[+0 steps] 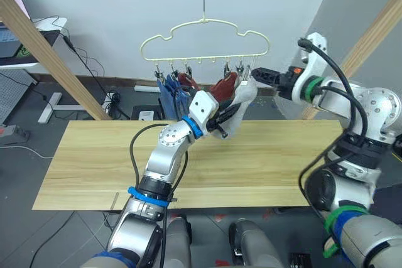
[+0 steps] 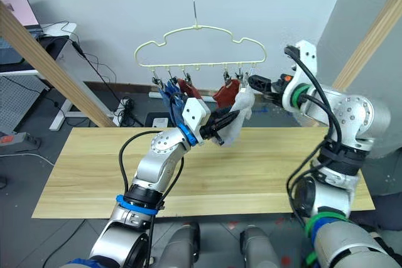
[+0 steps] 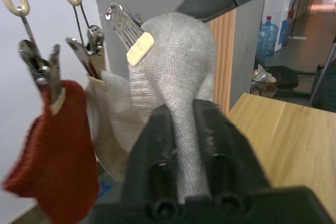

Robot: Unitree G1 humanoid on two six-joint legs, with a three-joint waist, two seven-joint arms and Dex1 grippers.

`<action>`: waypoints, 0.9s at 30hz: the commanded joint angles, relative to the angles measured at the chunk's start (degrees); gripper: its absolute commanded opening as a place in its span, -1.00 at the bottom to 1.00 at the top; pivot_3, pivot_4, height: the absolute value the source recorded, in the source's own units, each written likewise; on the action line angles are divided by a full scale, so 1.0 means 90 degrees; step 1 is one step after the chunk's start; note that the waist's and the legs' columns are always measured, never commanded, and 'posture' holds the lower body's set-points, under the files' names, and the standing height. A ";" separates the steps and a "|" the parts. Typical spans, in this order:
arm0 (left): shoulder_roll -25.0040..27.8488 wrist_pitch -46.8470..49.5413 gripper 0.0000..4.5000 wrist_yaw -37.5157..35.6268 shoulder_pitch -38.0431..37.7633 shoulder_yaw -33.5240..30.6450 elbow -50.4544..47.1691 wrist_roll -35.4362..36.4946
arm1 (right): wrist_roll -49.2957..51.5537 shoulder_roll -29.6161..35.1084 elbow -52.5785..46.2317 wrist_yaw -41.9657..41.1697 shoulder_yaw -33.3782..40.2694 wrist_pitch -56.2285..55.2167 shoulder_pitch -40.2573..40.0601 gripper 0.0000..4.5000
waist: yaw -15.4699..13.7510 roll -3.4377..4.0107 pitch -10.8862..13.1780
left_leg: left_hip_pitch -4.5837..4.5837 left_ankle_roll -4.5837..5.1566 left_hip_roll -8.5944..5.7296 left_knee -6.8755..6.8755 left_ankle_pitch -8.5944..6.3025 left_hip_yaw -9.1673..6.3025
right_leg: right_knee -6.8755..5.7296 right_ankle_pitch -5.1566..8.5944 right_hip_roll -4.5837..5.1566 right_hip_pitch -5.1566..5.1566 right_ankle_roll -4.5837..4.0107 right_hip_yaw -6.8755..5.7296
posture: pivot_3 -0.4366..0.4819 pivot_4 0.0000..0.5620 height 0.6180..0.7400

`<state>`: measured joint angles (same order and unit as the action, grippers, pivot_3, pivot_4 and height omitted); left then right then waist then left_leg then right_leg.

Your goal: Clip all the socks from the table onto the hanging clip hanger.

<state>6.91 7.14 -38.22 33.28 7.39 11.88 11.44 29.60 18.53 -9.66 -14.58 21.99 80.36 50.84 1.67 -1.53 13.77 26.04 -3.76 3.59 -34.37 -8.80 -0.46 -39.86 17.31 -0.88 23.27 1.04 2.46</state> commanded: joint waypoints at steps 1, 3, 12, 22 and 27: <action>0.0010 0.0119 -0.04 -0.0046 0.0034 0.0040 -0.0232 0.0062 | -0.0186 0.0643 -0.0607 -0.0672 -0.0786 -0.1240 -0.0521 1.00 | 0.0010 0.0000 0.0000 | -0.0001 0.0000 0.0001 0.0000 0.0000 -0.0001 | 0.0000 0.0001 -0.0002 0.0000 0.0002 -0.0001 | -0.06 -0.19 1.00; 0.0076 0.0181 0.21 -0.0067 0.0012 0.0036 -0.0248 0.0041 | -0.0321 0.0873 -0.0723 -0.0828 -0.1021 -0.1742 -0.0893 1.00 | 0.0030 0.0000 0.0000 | -0.0004 0.0000 0.0005 0.0000 0.0000 -0.0002 | -0.0002 0.0004 -0.0005 0.0000 0.0007 -0.0002 | -0.06 -0.19 1.00; 0.1239 0.1013 0.99 -0.0499 -0.1018 -0.0343 -0.1143 0.0288 | -0.1263 0.1248 -0.0923 -0.1183 -0.1807 -0.4300 -0.2894 1.00 | 0.0043 0.0000 0.0000 | -0.0012 -0.0001 0.0009 -0.0004 0.0000 0.0004 | -0.0008 0.0008 -0.0006 -0.0001 0.0013 0.0005 | -0.07 -0.20 1.00; 0.2533 0.1786 0.99 0.0153 -0.3103 -0.1799 -0.1843 0.0402 | -0.2004 0.0872 -0.0792 -0.0840 -0.1995 -0.5830 -0.4549 1.00 | -0.0009 0.0007 0.0005 | -0.0022 -0.0003 0.0011 -0.0002 0.0001 -0.0003 | -0.0009 0.0016 0.0002 -0.0007 0.0026 0.0001 | 0.06 -0.21 1.00; 0.2567 0.1734 0.99 0.0507 -0.3913 -0.2015 -0.1984 0.0263 | -0.2112 0.0713 -0.0453 -0.0847 -0.1975 -0.6228 -0.5347 1.00 | -0.0064 0.0005 0.0002 | -0.0021 0.0000 0.0009 -0.0016 0.0003 0.0000 | -0.0004 0.0017 0.0011 -0.0013 0.0028 0.0004 | 0.11 -0.26 1.00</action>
<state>29.71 23.67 -34.99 -1.12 -9.58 -2.97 14.62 11.32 24.56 -13.52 -22.26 3.23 26.77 3.95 1.10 -1.49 13.79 25.86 -3.75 3.67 -34.52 -8.77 -0.46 -39.89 17.46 -0.78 23.15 1.29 2.49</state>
